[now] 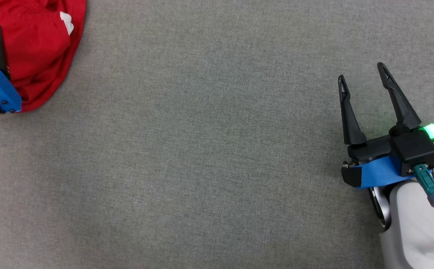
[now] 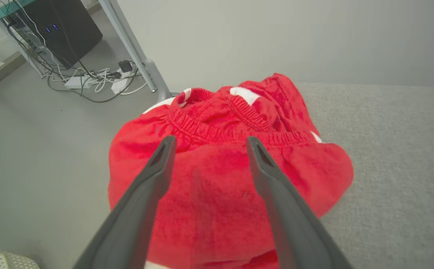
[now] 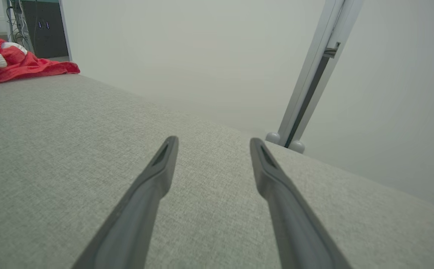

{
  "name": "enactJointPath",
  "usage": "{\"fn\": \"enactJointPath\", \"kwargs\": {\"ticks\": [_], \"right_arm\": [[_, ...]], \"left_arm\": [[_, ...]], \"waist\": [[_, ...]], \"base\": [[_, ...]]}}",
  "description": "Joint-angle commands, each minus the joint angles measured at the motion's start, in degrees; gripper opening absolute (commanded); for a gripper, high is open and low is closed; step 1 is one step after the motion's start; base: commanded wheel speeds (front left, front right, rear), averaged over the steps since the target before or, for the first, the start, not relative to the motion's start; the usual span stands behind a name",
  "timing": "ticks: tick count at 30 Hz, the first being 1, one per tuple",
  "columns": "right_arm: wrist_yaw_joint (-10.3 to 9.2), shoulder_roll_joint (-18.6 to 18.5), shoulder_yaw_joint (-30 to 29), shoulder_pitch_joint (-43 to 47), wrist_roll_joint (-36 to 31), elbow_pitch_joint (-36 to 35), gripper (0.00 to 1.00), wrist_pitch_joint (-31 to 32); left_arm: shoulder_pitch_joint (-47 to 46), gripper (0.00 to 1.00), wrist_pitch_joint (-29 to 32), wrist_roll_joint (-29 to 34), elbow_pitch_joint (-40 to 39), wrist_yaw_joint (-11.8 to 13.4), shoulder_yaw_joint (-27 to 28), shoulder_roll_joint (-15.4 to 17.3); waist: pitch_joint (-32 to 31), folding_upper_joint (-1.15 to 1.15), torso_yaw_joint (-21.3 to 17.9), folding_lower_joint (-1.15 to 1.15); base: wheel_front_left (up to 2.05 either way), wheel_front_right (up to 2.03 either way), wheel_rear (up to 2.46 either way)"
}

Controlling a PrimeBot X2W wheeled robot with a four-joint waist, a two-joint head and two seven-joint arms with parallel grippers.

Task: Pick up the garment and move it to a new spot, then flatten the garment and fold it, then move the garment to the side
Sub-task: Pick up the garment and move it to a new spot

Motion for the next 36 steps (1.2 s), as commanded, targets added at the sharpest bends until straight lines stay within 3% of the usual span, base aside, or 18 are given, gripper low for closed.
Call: {"fn": "enactJointPath", "kwargs": {"ticks": [1,15,17,18,19,21,22,36], "right_arm": [[0.0,-0.2,-0.2,-0.5,-0.3,-0.5,1.0,0.1],[0.0,-0.2,0.7,0.5,0.4,-1.2,1.0,0.0],[0.0,-0.2,0.7,0.6,0.5,-1.1,1.0,-0.1],[0.0,-0.2,0.7,0.6,0.5,-1.0,1.0,-0.1],[0.0,-0.2,0.7,0.6,0.5,-0.9,1.0,-0.1],[0.0,-0.2,0.6,0.6,0.5,-0.7,1.0,-0.2],[0.0,-0.2,0.5,0.6,0.6,-0.6,1.0,-0.2],[0.0,-0.2,1.2,1.0,2.9,2.1,1.0,-0.6]], "left_arm": [[-1.6,1.0,0.6,-0.7,1.6,-0.4,-1.0,-0.2],[-6.3,1.0,4.7,-9.7,13.8,-0.3,-10.1,1.7],[-6.5,0.58,5.3,-10.7,15.2,-0.3,-10.7,2.0],[-6.6,0.44,5.3,-11.2,15.7,-0.3,-11.0,2.2],[-6.6,0.38,5.5,-11.7,16.3,-0.3,-11.3,2.4],[-6.3,0.05,5.7,-12.6,17.0,-0.3,-12.1,2.7],[-6.3,0.0,4.9,-13.4,17.5,-0.3,-12.5,3.6],[-10.8,0.0,-7.9,-11.5,16.0,-0.3,-17.1,8.6]], "waist": [[0.8,0.0,0.2,-0.02],[4.0,0.0,-1.3,-0.02],[4.1,0.0,-1.4,-0.02],[4.1,0.0,-1.5,-0.02],[4.1,0.0,-1.5,-0.02],[4.0,0.0,-1.6,-0.02],[3.8,0.0,-1.6,-0.02],[-2.1,0.0,-1.2,-0.02]], "base": [[0.0,0.0,0.0],[0.0,0.0,0.0],[0.0,0.0,0.0],[0.0,0.0,0.0],[0.0,0.0,0.0],[0.0,0.0,0.0],[0.0,0.0,0.0],[0.0,0.0,0.0]]}}
